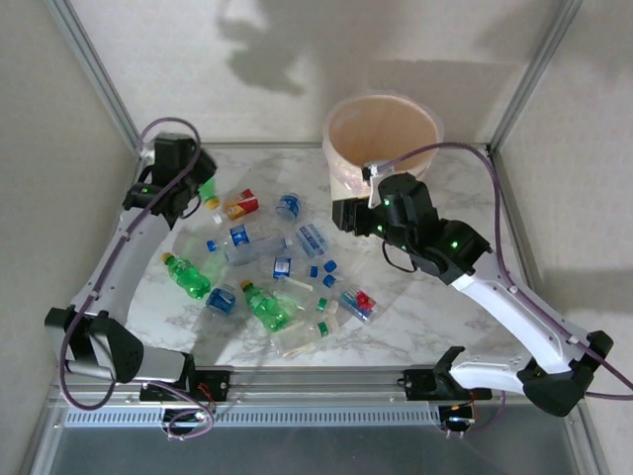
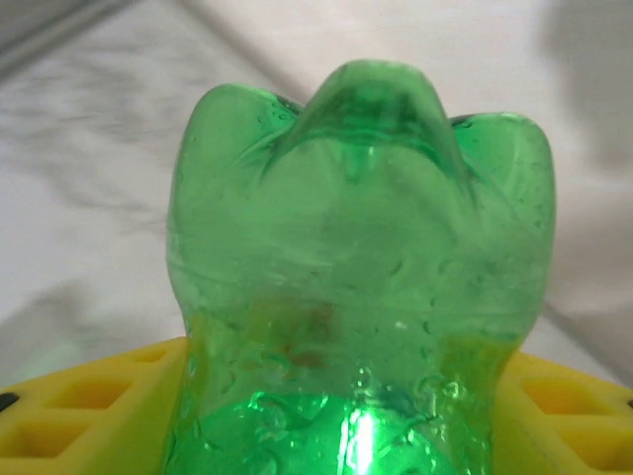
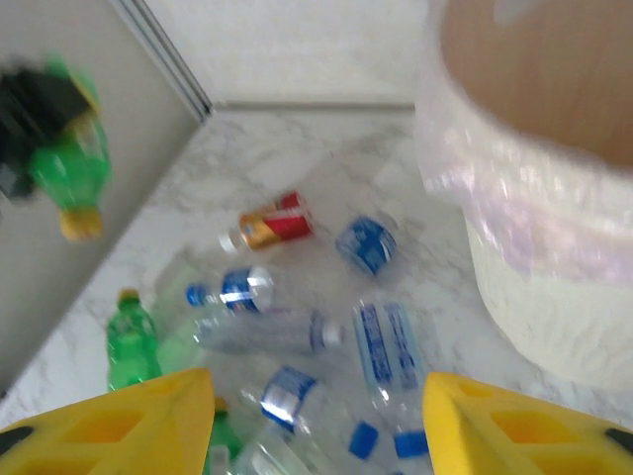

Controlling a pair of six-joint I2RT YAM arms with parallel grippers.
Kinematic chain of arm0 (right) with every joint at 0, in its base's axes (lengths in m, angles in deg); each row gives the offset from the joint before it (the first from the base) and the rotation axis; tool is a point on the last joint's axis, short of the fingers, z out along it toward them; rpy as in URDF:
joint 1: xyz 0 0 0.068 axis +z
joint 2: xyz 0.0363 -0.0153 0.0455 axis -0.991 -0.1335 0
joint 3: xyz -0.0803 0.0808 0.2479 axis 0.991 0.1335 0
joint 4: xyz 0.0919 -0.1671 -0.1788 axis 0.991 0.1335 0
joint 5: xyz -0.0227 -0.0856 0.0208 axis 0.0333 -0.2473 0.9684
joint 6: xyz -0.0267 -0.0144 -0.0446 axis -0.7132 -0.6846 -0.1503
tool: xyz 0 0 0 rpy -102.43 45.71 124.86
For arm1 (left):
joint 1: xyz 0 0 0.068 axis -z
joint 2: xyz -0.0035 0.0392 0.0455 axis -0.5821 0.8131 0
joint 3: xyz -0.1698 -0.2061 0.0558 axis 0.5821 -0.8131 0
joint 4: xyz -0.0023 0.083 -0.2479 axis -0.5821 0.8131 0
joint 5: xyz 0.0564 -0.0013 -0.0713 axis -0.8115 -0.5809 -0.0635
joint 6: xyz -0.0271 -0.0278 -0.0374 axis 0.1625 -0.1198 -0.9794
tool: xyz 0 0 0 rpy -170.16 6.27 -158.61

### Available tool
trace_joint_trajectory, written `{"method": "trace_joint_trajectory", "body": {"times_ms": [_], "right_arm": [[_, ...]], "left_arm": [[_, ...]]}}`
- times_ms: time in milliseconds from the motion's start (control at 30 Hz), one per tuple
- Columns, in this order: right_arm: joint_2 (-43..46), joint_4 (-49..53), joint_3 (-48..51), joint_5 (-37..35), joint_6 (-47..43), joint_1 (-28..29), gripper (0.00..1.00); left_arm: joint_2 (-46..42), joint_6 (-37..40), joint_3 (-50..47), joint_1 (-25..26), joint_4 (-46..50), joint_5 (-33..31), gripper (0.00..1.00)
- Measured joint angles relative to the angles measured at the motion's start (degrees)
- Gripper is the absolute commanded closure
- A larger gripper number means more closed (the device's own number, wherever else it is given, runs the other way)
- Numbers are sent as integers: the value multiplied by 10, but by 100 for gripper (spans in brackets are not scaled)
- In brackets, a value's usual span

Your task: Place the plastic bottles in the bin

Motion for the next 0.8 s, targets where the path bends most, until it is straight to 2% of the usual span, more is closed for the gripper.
{"method": "trace_joint_trajectory", "body": {"times_ms": [167, 333, 700, 767, 800], "right_arm": [[33, 42, 104, 28, 4, 2, 43], [50, 66, 189, 54, 29, 17, 43], [112, 65, 261, 58, 92, 21, 44], [113, 64, 263, 56, 97, 21, 44], [113, 64, 264, 54, 99, 21, 45]], "left_arm": [[49, -4, 118, 110, -35, 9, 39], [113, -31, 169, 175, -134, 46, 39], [338, -128, 330, 226, -293, 151, 39], [373, -146, 370, 230, -305, 165, 36], [391, -155, 392, 232, -313, 173, 31]]}}
